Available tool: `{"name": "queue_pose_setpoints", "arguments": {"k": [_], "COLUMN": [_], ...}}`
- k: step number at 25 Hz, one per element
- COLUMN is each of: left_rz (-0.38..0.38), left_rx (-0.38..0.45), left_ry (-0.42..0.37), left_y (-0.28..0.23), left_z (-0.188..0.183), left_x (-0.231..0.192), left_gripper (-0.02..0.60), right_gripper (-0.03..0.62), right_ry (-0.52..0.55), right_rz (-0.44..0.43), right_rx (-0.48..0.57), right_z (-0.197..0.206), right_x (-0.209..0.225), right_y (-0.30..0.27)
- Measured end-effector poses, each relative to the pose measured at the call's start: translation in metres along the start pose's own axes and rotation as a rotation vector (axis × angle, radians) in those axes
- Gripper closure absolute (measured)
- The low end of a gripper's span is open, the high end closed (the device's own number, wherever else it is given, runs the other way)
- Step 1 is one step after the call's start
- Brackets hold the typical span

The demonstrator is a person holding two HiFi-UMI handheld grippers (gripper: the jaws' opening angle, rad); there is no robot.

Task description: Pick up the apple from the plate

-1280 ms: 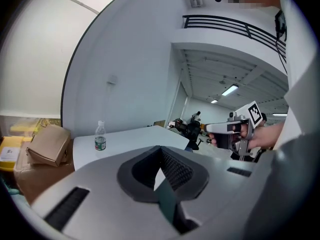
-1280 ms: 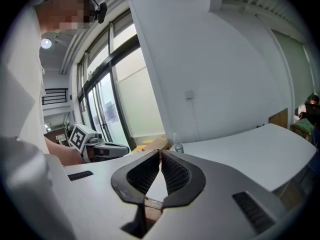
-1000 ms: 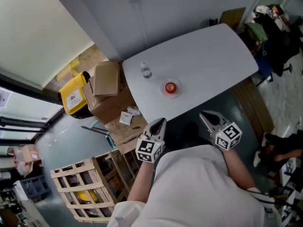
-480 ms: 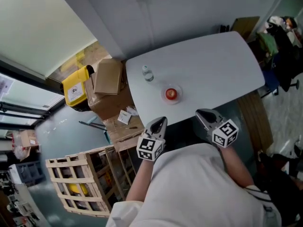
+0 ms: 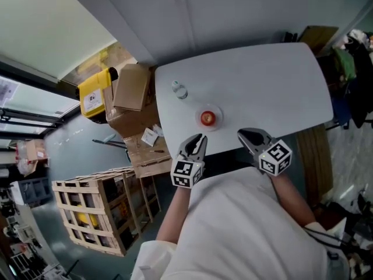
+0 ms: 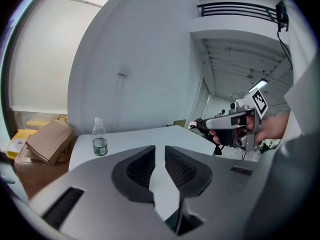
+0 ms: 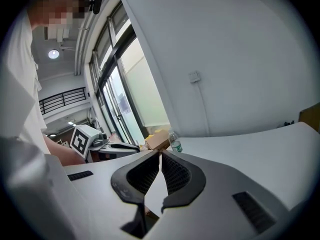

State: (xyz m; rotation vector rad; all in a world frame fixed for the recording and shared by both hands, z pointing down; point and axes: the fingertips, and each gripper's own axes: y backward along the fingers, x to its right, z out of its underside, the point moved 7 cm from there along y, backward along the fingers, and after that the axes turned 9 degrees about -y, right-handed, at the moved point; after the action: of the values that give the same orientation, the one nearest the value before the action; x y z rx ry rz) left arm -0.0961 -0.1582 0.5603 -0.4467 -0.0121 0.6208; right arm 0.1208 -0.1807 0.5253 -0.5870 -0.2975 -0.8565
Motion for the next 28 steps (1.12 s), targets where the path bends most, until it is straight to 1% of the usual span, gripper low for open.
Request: {"name": "queue_pose_setpoints", "arguments": {"k": [3,6,9,14,19,24,28], "left_rz": [-0.033,-0.069,-0.111,-0.189,-0.217,-0.261,-0.280], "left_rx": [-0.031,-0.079,-0.119,-0.183,-0.257,-0.333,-0.382], "left_ry": [0.011,0.029,0.058,0.109,0.139,0.137,0.144], "left_y": [-0.023,-0.041,-0.060,-0.082,-0.106,-0.126,-0.140], "left_z": [0.005,0.015,0.027,0.055,0.074,0.096,0.110], "left_x": [-0.002,-0.005,-0.013,-0.023,-0.028,-0.036,-0.040], "left_gripper": [0.507,0.481,0.452,0.423,0.377,0.319,0.274], "right_gripper": [0.556,0.556,0.556,0.556,0.556,0.556,0.556], "right_ry": [-0.008,-0.016,-0.019,-0.025,-0.044,-0.065,-0.071], "right_rz": [-0.025,-0.060,-0.086,-0.115,-0.128,-0.130,-0.136], "right_rx": [-0.022,-0.056,-0.084,-0.108,-0.128,-0.160,-0.171], "right_z": [-0.003,-0.003,-0.005,-0.007,-0.006,-0.002,-0.001], "right_x": [0.016,0.026,0.037,0.051,0.065,0.078,0.086], "right_y": [-0.001,-0.003,-0.008,-0.011,-0.012,-0.011,-0.008]}}
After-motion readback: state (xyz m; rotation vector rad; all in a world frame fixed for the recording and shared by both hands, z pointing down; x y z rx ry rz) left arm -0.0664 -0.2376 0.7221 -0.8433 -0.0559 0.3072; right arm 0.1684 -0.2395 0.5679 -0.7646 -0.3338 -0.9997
